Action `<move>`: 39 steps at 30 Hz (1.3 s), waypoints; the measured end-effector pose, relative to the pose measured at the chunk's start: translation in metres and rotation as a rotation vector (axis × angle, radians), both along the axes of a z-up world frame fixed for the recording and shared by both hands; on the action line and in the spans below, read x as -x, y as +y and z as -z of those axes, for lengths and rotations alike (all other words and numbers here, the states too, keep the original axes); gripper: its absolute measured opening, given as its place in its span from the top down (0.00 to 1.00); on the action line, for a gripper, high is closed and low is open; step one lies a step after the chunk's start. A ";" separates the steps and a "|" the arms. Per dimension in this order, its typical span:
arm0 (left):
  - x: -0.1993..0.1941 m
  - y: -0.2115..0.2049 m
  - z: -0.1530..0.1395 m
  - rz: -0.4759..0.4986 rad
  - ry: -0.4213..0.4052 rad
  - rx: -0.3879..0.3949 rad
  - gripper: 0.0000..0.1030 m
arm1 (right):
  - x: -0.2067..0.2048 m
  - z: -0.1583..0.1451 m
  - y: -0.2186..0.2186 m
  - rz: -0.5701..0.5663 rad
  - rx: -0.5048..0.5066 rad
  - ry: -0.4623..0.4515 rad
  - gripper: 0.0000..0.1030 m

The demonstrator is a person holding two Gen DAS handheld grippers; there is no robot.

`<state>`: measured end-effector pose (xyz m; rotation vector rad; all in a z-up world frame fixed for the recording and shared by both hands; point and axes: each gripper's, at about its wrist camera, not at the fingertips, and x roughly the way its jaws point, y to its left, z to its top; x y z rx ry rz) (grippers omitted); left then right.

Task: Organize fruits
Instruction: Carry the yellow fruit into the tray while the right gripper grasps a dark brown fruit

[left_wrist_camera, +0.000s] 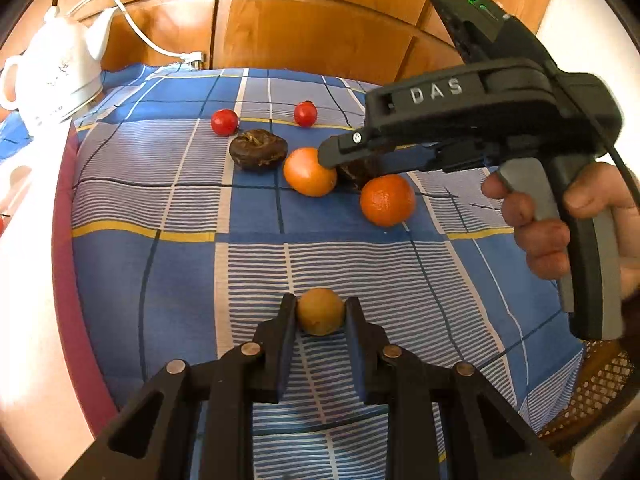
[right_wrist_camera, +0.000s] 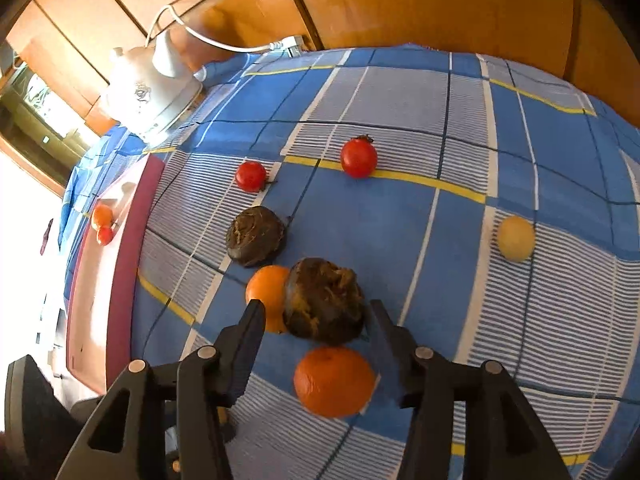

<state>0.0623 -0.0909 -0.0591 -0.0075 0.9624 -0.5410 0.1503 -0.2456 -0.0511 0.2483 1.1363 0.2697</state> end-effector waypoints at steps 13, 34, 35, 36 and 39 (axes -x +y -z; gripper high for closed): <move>-0.003 0.001 -0.002 0.000 0.015 0.009 0.76 | -0.003 0.013 -0.036 0.166 0.003 0.010 0.54; -0.005 0.078 -0.071 -0.172 -0.065 0.116 0.77 | -0.010 0.021 -0.022 0.126 0.100 -0.037 0.62; -0.007 0.092 -0.074 -0.204 -0.067 0.120 0.77 | -0.008 0.020 -0.021 0.120 0.109 -0.041 0.62; -0.009 0.104 -0.076 -0.233 -0.070 0.118 0.77 | -0.007 0.021 -0.020 0.112 0.121 -0.047 0.63; -0.016 0.145 -0.076 -0.342 -0.069 0.087 0.77 | -0.006 0.021 -0.018 0.101 0.132 -0.060 0.63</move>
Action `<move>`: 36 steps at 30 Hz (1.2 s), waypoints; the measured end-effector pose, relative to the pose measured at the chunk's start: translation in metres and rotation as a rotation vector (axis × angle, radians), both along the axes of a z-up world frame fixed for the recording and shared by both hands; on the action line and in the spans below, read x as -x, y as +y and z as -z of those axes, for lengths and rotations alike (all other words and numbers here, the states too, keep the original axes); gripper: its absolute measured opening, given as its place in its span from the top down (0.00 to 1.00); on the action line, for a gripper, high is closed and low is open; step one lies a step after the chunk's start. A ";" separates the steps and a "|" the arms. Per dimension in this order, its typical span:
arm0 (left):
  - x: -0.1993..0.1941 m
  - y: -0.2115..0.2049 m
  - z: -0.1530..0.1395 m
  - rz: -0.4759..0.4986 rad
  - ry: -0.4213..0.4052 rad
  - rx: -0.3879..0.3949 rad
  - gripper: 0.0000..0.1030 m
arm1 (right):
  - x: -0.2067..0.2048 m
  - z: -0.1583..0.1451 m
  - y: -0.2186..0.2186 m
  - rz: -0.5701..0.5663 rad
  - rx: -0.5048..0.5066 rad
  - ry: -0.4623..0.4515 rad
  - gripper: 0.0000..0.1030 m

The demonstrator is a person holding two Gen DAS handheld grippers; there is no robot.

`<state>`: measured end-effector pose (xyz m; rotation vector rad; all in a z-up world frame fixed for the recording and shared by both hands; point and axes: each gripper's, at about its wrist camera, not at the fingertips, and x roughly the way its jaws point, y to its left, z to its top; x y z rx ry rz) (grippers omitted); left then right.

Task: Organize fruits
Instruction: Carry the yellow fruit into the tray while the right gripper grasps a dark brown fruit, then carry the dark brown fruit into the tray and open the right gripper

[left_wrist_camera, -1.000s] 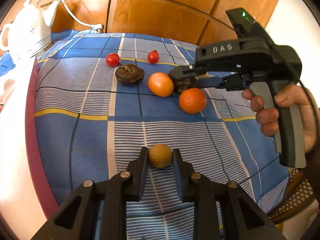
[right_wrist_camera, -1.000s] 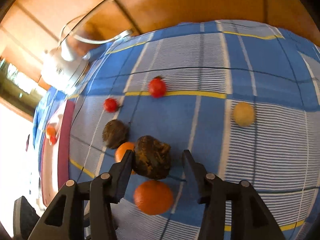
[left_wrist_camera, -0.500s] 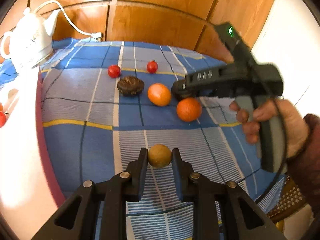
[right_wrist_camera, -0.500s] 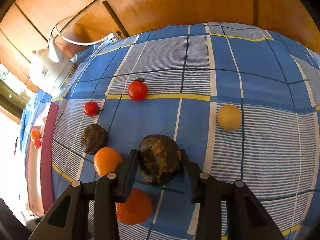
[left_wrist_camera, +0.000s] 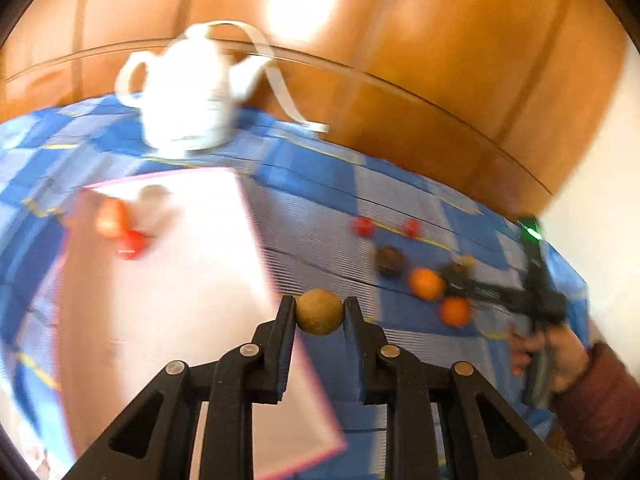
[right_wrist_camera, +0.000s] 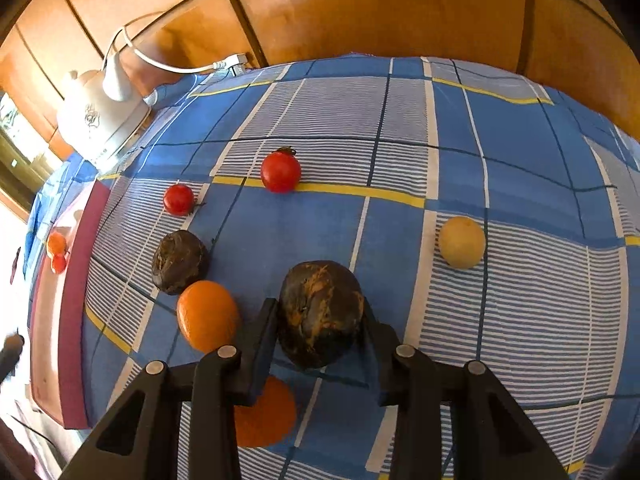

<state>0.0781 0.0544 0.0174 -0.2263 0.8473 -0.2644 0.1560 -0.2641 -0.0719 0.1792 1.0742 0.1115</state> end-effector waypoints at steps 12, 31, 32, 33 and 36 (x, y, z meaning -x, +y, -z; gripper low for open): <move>-0.045 0.100 0.042 -0.232 0.124 -0.140 0.76 | 0.000 -0.001 0.004 -0.023 0.046 -0.011 0.63; 0.006 0.094 0.011 -0.404 -0.067 -0.254 0.33 | 0.003 -0.001 0.007 -0.012 0.066 -0.022 0.63; 0.010 0.093 0.008 -0.409 -0.076 -0.251 0.31 | 0.003 -0.001 0.007 -0.010 0.066 -0.024 0.64; 0.014 0.092 0.007 -0.413 -0.081 -0.247 0.28 | 0.003 -0.001 0.007 -0.009 0.066 -0.026 0.64; 0.023 0.087 0.004 -0.413 -0.091 -0.246 0.23 | 0.004 -0.002 0.007 -0.003 0.065 -0.033 0.64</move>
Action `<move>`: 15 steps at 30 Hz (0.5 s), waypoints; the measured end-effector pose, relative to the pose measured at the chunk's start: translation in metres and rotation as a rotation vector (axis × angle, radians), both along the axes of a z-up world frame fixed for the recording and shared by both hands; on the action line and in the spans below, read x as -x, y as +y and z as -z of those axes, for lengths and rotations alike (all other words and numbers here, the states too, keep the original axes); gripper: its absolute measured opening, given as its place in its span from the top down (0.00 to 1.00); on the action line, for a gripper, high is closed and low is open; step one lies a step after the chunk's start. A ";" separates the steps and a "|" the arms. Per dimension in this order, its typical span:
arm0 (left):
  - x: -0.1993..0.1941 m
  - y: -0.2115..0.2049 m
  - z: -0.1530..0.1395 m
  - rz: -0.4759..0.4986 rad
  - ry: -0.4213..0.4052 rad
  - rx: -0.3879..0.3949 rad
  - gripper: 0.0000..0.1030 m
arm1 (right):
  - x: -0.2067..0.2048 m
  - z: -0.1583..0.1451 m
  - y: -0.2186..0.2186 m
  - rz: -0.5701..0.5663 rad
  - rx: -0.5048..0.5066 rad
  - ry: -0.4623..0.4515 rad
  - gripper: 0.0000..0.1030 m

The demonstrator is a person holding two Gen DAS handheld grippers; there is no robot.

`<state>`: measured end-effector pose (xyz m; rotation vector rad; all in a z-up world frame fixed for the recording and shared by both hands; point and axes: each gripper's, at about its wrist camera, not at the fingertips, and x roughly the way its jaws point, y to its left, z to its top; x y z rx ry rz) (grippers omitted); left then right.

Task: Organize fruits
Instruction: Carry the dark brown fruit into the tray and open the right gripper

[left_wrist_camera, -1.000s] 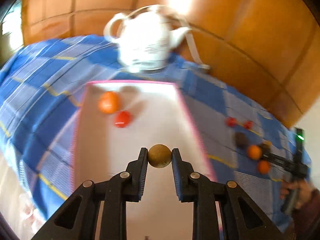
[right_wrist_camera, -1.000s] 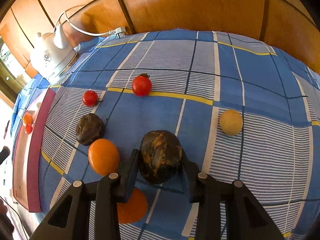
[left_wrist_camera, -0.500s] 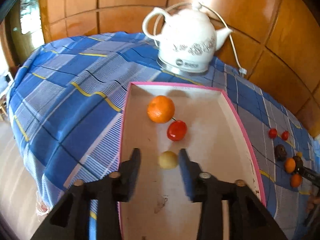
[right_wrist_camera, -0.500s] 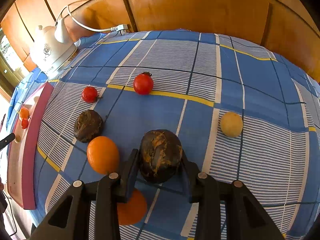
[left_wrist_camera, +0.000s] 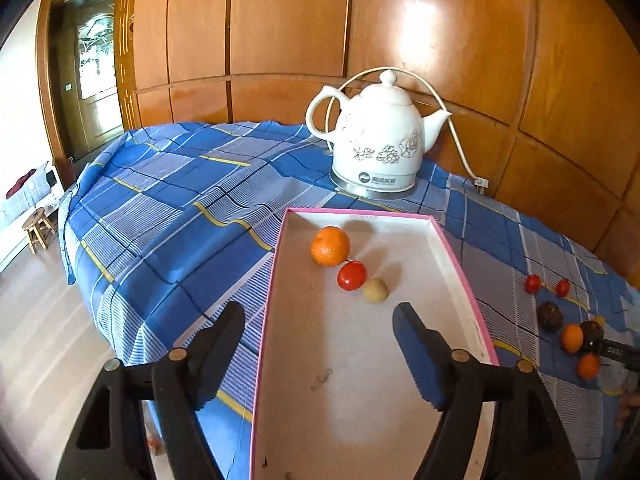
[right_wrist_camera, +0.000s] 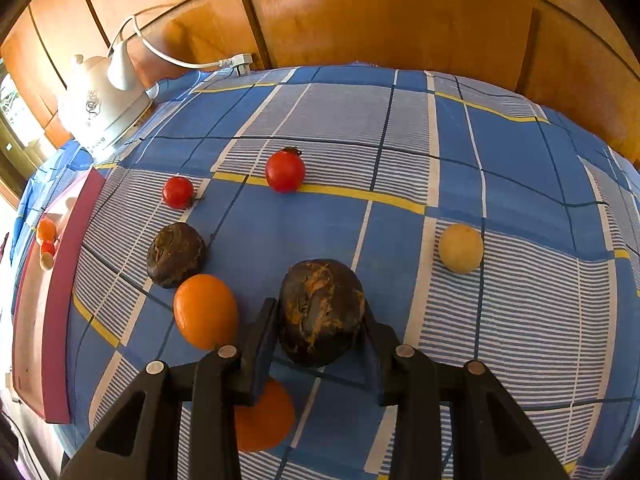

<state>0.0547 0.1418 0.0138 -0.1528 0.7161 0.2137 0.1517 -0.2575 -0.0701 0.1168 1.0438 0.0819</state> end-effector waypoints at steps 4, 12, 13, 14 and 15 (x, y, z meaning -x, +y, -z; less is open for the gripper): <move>0.009 -0.003 -0.002 0.000 -0.006 0.002 0.18 | 0.002 -0.001 0.000 0.008 0.004 -0.009 0.64; 0.018 -0.004 -0.006 -0.015 -0.024 -0.032 0.12 | 0.008 -0.010 -0.001 0.038 0.009 -0.048 0.64; 0.018 -0.004 -0.005 -0.016 -0.021 -0.034 0.12 | 0.009 -0.013 -0.001 0.040 0.011 -0.055 0.64; 0.018 -0.005 -0.005 -0.016 -0.017 -0.039 0.12 | 0.009 -0.015 -0.001 0.043 0.014 -0.062 0.64; 0.018 -0.005 -0.004 -0.017 -0.015 -0.044 0.12 | 0.010 -0.019 -0.002 0.048 0.016 -0.076 0.64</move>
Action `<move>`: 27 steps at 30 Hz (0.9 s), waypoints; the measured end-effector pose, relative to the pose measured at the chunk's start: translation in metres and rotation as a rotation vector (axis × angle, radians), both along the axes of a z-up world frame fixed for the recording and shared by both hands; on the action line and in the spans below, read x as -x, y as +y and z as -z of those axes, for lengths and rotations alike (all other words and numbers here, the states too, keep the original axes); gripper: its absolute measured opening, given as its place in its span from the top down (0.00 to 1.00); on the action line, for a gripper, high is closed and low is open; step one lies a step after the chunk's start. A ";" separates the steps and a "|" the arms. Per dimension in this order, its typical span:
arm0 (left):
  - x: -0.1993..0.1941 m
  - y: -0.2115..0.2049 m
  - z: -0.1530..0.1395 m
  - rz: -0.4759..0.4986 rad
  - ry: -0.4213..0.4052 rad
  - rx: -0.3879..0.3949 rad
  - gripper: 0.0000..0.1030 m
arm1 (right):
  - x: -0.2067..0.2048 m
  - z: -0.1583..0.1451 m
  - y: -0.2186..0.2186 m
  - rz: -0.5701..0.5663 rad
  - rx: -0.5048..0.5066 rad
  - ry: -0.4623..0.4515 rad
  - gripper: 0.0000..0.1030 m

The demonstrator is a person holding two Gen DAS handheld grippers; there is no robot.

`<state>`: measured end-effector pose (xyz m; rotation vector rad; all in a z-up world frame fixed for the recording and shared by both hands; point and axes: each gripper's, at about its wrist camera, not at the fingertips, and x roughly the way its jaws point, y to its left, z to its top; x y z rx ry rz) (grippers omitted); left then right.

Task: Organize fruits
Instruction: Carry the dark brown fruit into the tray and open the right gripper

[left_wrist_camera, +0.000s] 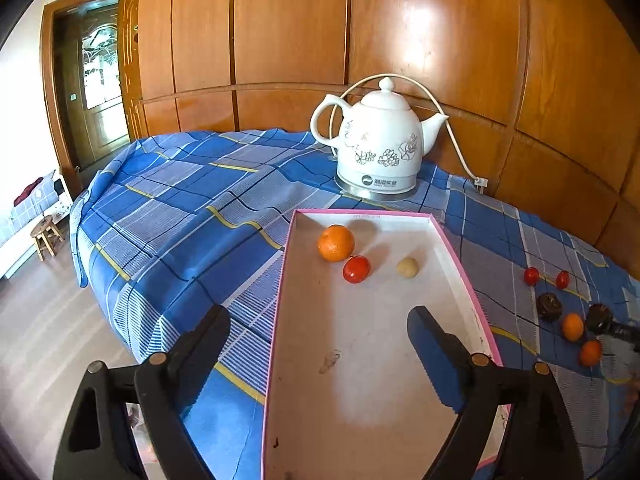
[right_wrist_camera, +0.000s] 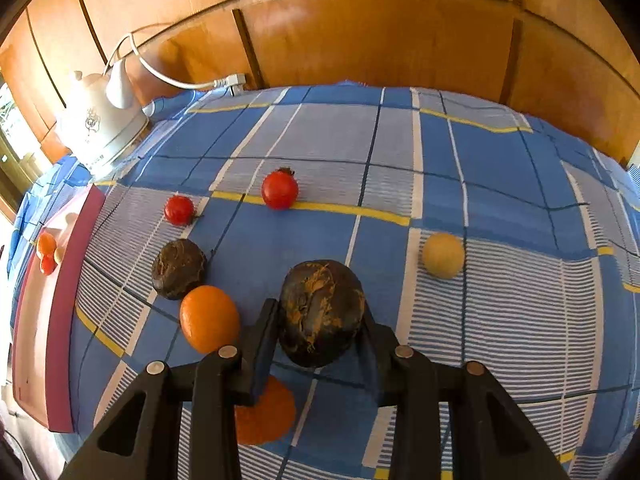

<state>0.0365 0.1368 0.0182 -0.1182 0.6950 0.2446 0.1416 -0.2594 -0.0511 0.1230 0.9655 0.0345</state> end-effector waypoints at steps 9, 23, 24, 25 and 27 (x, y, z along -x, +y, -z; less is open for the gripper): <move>-0.001 0.011 0.006 -0.030 0.023 -0.011 0.12 | 0.012 -0.054 0.030 -0.084 -0.029 -0.140 0.64; -0.002 0.031 0.007 -0.057 0.020 0.022 0.12 | 0.016 -0.045 0.221 -0.558 -0.112 -0.063 0.64; -0.003 0.032 0.008 -0.058 0.022 0.024 0.12 | 0.013 -0.041 0.227 -0.562 -0.115 -0.047 0.64; -0.002 0.033 0.009 -0.060 0.024 0.025 0.12 | 0.008 -0.035 0.237 -0.568 -0.112 -0.026 0.64; -0.002 0.034 0.010 -0.062 0.025 0.033 0.12 | 0.007 -0.029 0.248 -0.578 -0.096 -0.014 0.64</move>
